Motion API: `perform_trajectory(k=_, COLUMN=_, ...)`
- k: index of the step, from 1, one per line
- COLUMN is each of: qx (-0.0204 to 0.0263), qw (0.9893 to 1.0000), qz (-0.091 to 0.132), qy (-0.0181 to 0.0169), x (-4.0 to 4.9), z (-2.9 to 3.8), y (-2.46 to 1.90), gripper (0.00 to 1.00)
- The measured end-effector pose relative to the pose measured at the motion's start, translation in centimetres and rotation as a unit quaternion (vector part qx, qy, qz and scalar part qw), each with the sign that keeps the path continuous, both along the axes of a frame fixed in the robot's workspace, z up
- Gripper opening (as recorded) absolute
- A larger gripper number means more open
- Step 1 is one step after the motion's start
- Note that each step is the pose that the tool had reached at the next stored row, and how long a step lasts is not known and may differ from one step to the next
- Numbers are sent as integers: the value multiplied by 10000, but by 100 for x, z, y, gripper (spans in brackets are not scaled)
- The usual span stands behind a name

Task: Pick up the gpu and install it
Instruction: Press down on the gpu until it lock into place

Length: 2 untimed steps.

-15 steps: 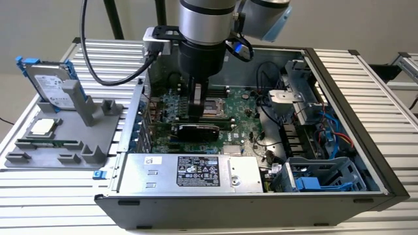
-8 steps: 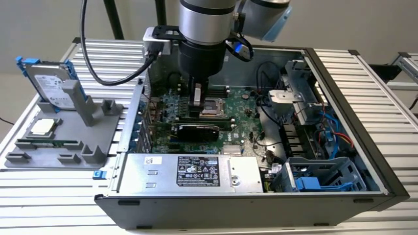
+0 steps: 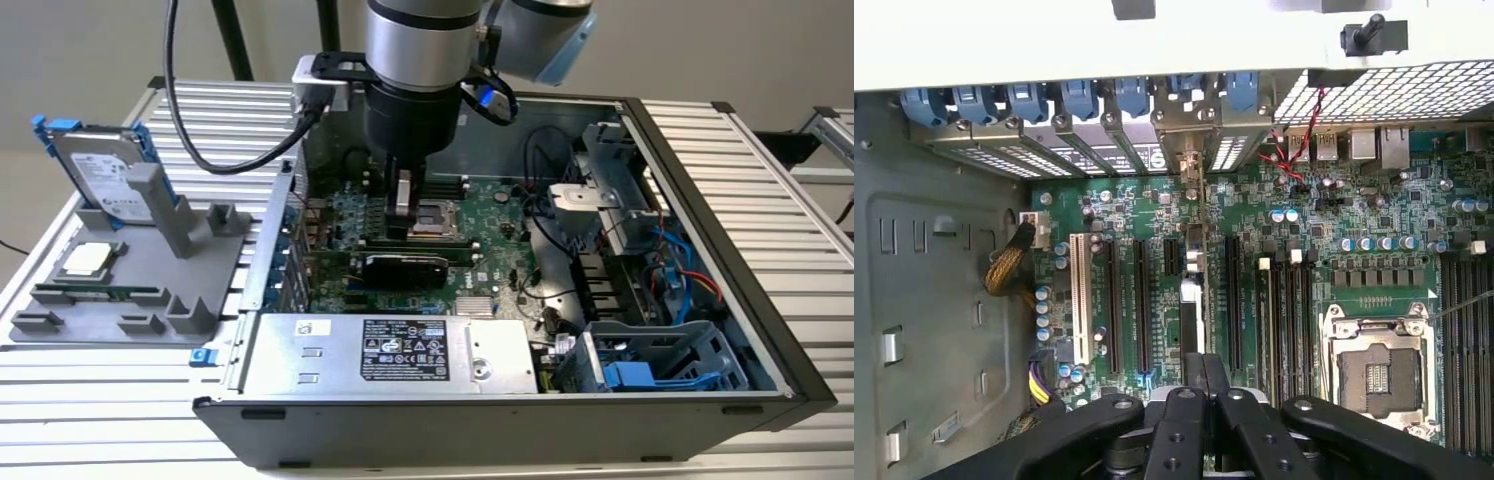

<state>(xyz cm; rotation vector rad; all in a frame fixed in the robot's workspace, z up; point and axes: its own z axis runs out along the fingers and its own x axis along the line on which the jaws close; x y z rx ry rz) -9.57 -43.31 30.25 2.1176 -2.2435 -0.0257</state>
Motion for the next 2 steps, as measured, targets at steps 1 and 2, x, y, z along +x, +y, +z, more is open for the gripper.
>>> perform_trajectory(k=1, qx=0, qw=10000, qz=0, qy=0, x=0, z=0, y=0, gripper=0)
perform_trajectory(k=2, qx=0, qw=10000, qz=0, qy=0, x=0, z=0, y=1, gripper=0)
